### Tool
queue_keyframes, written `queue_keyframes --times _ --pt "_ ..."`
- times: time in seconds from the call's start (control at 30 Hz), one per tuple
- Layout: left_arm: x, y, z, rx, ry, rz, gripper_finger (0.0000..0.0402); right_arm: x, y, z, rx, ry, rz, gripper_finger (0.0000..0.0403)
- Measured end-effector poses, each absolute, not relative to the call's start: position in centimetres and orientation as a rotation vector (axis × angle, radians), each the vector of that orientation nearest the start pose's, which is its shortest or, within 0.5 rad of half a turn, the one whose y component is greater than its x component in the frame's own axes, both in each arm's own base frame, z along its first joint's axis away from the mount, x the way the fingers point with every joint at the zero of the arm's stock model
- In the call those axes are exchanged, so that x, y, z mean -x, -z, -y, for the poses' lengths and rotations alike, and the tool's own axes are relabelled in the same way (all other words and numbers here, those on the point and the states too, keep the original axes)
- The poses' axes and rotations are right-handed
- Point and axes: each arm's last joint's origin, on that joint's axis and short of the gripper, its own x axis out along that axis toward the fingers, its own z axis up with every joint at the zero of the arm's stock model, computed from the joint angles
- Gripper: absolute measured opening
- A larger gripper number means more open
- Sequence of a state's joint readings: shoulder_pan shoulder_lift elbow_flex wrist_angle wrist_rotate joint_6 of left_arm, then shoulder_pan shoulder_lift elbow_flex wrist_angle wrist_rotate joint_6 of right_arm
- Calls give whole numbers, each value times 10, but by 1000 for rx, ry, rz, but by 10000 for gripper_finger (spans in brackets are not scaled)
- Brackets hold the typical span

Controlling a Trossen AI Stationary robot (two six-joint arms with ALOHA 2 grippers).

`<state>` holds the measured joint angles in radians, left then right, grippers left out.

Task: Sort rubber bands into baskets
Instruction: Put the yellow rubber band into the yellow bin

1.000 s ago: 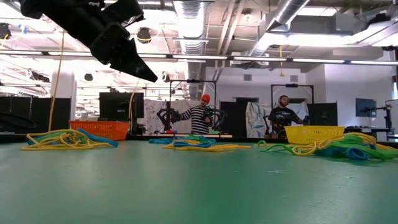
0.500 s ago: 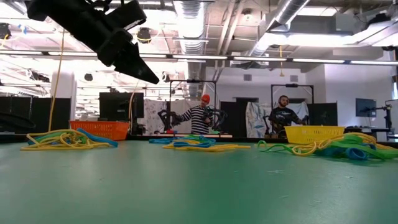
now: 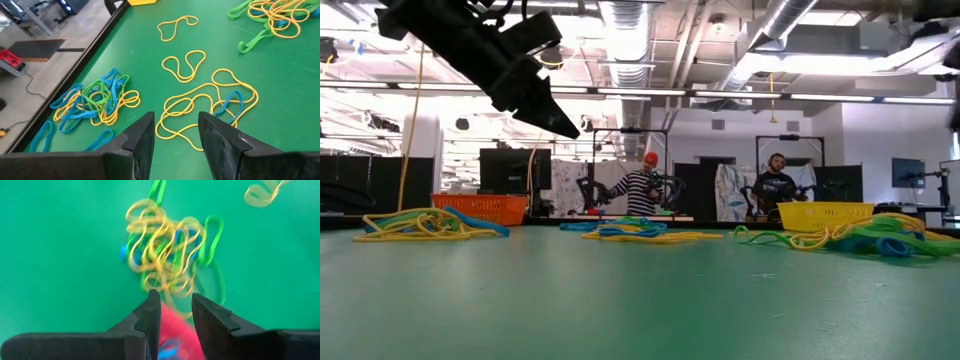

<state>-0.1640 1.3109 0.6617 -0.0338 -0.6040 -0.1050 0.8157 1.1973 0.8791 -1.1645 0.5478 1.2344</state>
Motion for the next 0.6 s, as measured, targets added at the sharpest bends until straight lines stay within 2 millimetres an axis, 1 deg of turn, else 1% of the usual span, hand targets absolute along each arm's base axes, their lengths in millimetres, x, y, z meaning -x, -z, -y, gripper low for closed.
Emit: queue_keyframes --times 0.17,0.37,0.53,0.6 --pt "-255 -201 21 -141 -444 -616 141 -152 -240 -109 -51 521 -929 138" --pt "-255 -200 20 -133 -434 -620 142 -176 -243 -90 32 538 -884 138" --pt "-255 -200 20 -136 -433 -622 142 -193 -245 -66 52 629 -853 138" --pt "-255 -200 20 -136 -433 -622 142 -200 -240 -54 23 671 -833 138"
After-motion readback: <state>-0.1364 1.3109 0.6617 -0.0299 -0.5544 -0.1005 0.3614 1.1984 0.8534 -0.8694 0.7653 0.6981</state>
